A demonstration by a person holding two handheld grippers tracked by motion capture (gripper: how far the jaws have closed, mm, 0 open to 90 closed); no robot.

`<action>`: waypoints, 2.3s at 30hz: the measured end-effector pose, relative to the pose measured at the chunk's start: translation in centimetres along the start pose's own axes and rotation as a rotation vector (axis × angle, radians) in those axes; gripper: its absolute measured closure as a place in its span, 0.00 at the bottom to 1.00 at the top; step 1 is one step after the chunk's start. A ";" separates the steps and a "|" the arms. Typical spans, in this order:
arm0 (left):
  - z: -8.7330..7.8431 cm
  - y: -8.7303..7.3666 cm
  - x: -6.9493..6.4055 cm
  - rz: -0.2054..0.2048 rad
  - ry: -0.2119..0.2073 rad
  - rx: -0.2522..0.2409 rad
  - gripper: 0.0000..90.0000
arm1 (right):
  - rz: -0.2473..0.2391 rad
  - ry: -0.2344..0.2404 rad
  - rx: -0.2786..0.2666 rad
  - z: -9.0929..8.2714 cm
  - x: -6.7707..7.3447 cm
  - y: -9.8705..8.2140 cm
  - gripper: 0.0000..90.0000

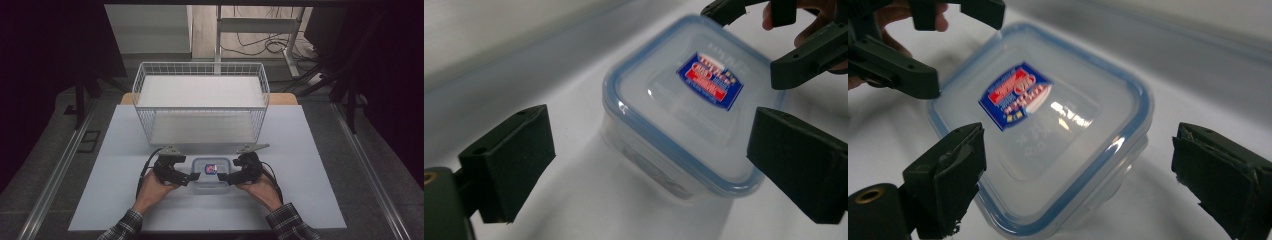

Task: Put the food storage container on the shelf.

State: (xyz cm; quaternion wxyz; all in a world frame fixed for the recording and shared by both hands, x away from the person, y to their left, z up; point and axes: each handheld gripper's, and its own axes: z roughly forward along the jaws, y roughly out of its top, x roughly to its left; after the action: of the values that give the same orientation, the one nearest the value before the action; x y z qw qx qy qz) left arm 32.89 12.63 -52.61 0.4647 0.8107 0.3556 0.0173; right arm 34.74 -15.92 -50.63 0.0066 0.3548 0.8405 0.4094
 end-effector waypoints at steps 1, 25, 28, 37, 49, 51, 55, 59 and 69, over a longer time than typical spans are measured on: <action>0.4 -0.1 0.1 -0.010 -0.033 0.001 0.06 | 0.003 0.011 0.012 0.2 -0.1 -0.1 0.09; -1.7 -2.1 -0.8 -0.104 -0.187 -0.031 0.59 | 0.077 0.172 -0.029 -3.2 -0.4 -2.6 0.62; -1.9 -2.4 -0.7 -0.125 -0.210 -0.041 0.62 | 0.093 0.187 -0.033 -3.2 -0.5 -2.9 0.62; -1.8 -2.8 0.0 -0.180 -0.253 -0.059 0.65 | 0.125 0.210 -0.047 -3.1 -0.7 -3.2 0.62; -2.3 -2.2 0.2 -0.227 -0.298 -0.096 0.66 | 0.152 0.231 -0.106 -4.1 -1.0 -2.4 0.64; -2.6 -2.0 0.2 -0.220 -0.298 -0.100 0.66 | 0.145 0.231 -0.109 -4.2 -0.9 -2.2 0.64; -3.0 -1.5 0.2 -0.216 -0.292 -0.107 0.66 | 0.137 0.230 -0.114 -4.4 -0.7 -1.6 0.64; -3.9 -0.6 0.0 -0.199 -0.276 -0.115 0.66 | 0.127 0.226 -0.128 -4.7 -0.4 -0.8 0.64; -5.4 0.7 -0.1 -0.193 -0.259 -0.133 0.66 | 0.116 0.231 -0.149 -5.3 0.2 1.1 0.64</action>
State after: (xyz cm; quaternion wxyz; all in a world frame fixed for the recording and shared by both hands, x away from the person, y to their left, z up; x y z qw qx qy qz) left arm 31.27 16.38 -48.95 0.5585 0.7358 0.3672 -0.1085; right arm 33.65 -19.01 -46.27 -0.0873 0.3520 0.7810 0.5085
